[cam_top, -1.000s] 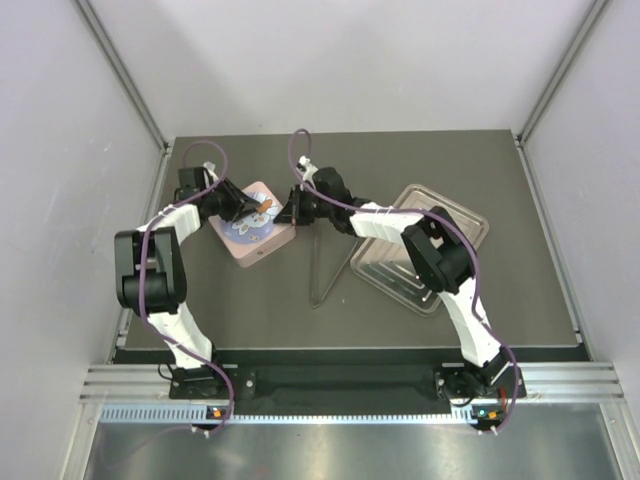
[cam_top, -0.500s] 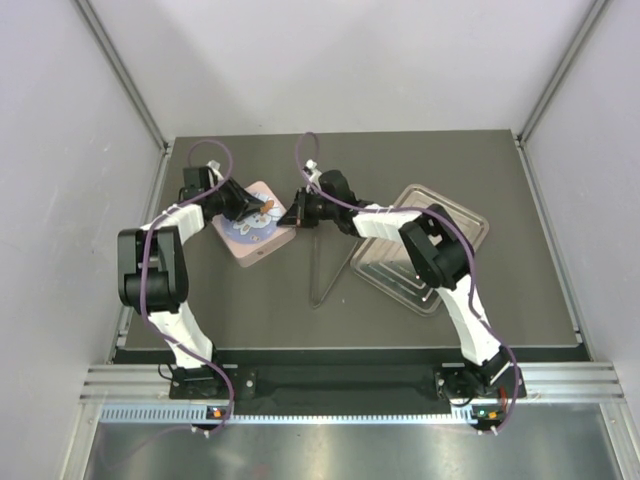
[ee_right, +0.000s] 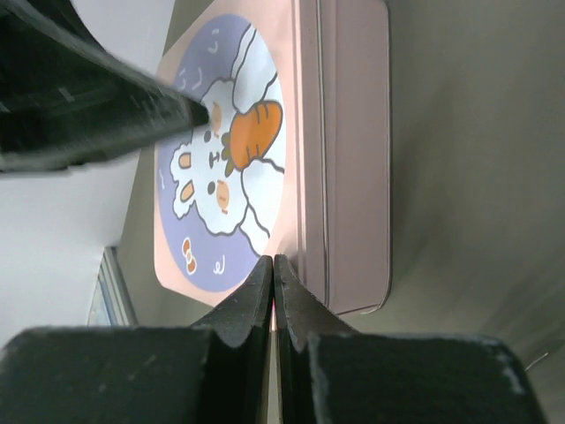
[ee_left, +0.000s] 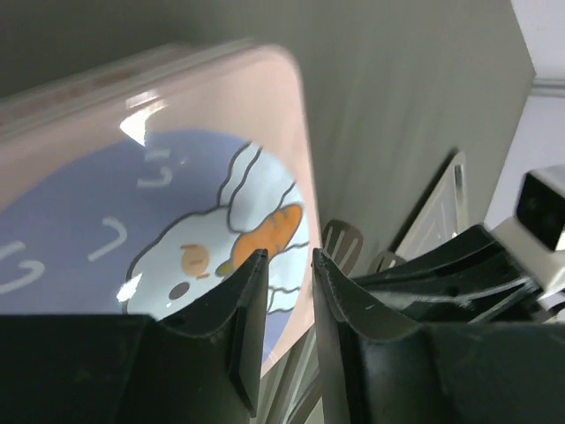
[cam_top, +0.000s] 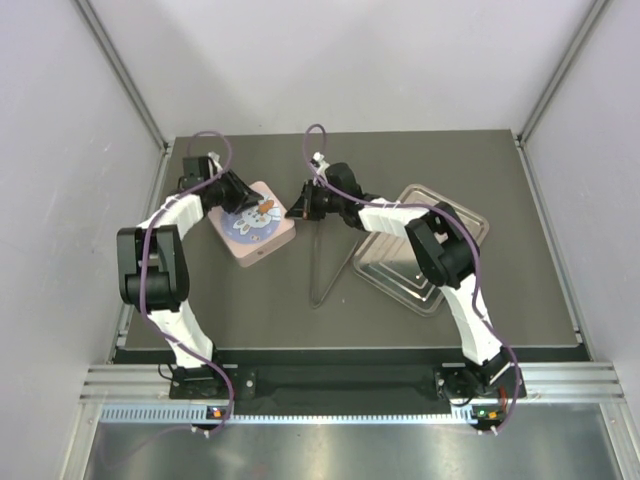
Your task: Pack the chocolate
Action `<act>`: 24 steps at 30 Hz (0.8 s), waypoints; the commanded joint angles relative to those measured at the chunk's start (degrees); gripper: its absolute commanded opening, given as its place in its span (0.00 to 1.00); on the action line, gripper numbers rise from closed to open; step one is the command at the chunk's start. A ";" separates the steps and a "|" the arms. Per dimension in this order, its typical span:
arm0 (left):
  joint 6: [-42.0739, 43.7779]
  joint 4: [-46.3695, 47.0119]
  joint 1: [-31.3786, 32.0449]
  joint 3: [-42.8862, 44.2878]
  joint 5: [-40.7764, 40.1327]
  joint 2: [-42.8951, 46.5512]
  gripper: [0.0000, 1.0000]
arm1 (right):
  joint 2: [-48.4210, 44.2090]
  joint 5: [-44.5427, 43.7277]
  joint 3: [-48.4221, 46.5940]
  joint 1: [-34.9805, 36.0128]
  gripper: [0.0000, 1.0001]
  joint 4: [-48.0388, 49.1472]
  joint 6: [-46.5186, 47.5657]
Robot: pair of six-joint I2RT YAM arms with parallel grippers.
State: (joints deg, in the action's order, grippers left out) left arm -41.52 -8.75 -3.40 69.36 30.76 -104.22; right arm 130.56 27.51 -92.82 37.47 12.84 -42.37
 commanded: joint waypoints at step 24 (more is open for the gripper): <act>8.21 -14.08 -2.14 7.63 -27.42 -5.45 0.00 | 27.82 3.70 -36.04 -0.12 0.00 0.00 -11.15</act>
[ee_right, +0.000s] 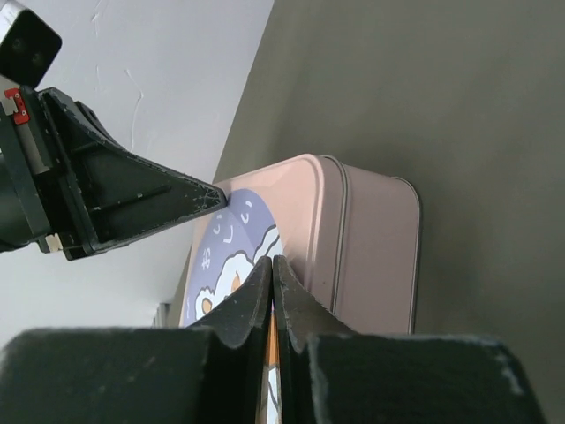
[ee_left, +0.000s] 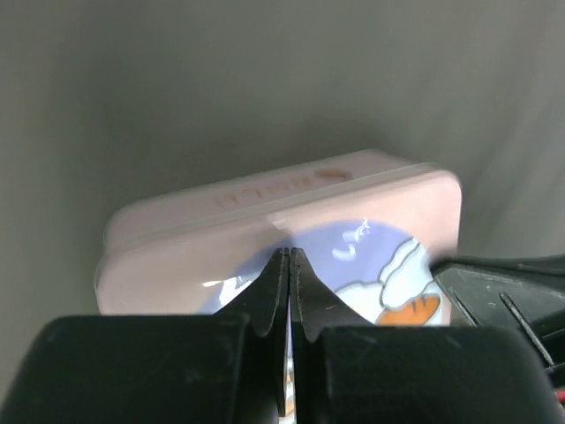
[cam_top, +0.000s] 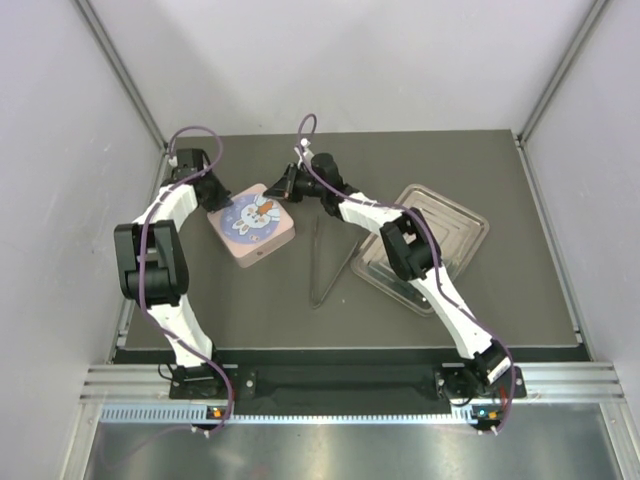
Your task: Pack the chocolate
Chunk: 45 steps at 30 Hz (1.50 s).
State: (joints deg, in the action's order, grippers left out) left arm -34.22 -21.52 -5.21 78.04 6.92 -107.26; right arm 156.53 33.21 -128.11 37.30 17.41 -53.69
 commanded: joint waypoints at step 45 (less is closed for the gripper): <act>3.80 -7.75 -0.15 -17.75 -2.89 30.00 0.03 | -23.28 -5.87 30.03 6.29 0.00 1.68 5.17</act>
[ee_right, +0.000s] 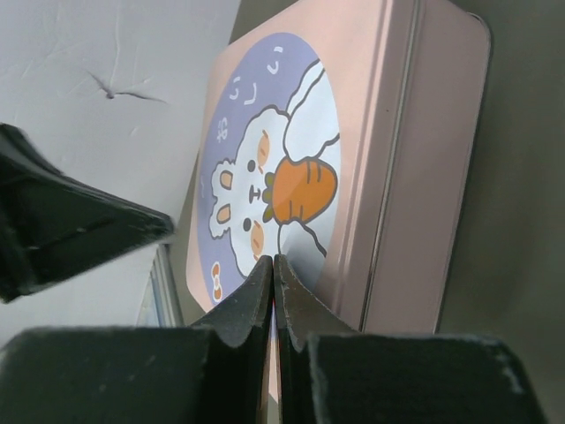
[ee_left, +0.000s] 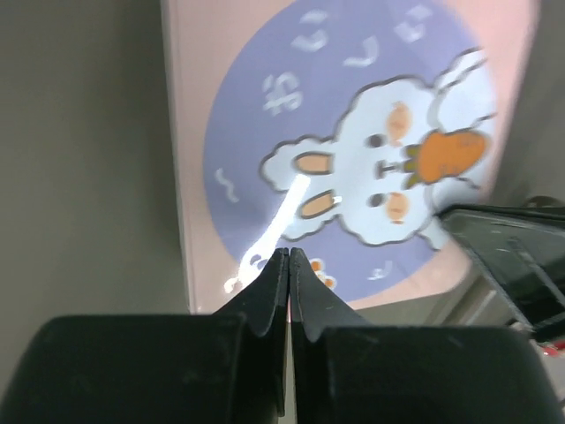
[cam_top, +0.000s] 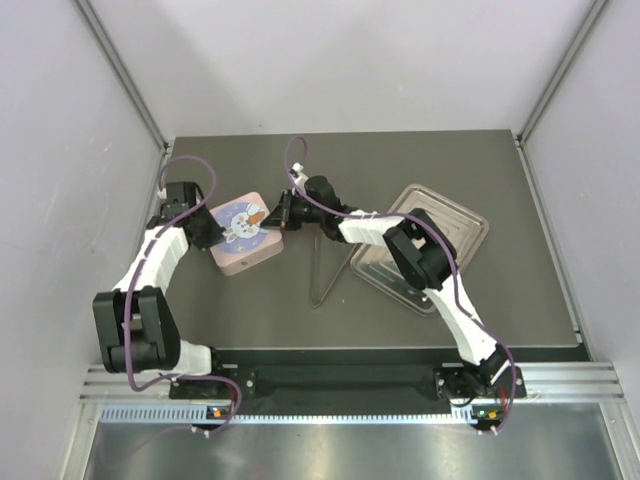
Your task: Pack the chocolate
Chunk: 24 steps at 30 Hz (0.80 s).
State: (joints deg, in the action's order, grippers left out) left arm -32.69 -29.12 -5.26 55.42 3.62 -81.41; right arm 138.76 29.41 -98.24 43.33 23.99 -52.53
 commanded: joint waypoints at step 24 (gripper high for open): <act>11.85 5.84 18.35 27.89 2.99 -20.44 0.19 | -57.72 -20.09 38.73 -1.06 1.00 -21.00 27.22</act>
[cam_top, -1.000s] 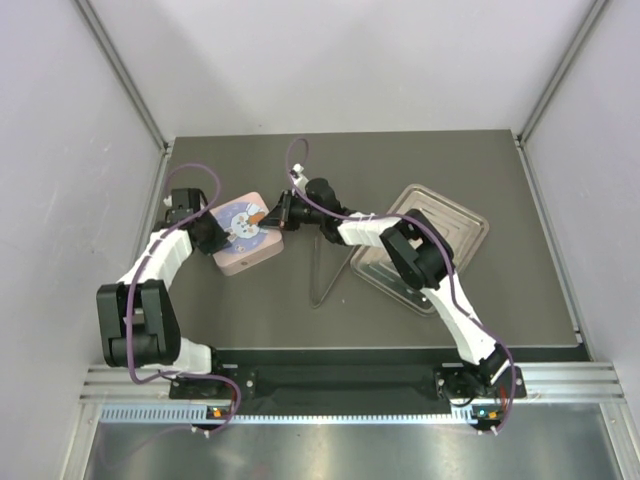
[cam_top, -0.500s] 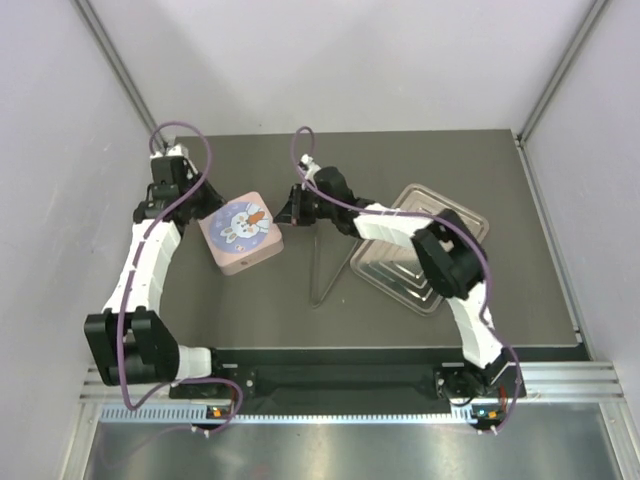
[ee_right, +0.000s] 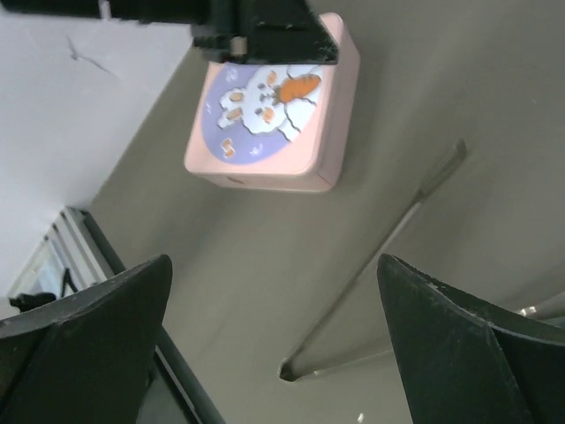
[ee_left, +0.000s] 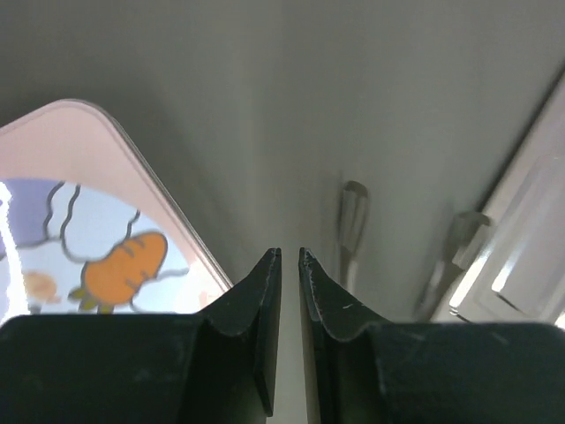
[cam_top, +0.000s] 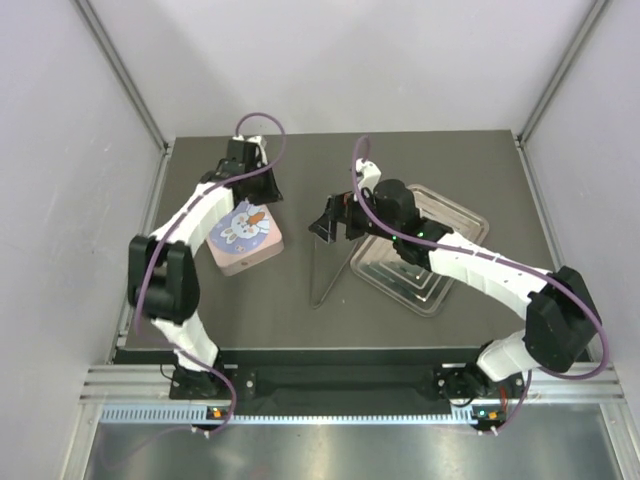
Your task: Pack the chocolate
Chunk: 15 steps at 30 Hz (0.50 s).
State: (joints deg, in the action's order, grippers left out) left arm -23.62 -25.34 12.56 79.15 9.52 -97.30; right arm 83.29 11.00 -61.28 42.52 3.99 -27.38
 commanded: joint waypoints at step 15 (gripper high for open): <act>6.30 -10.51 0.45 4.00 -25.67 -10.92 0.17 | -4.80 -0.20 1.52 -0.25 1.00 -2.23 3.12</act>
State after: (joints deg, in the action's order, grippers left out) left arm -19.27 -31.77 13.34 87.05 -7.46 -114.43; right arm 80.73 10.22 -57.04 42.50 0.45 -25.36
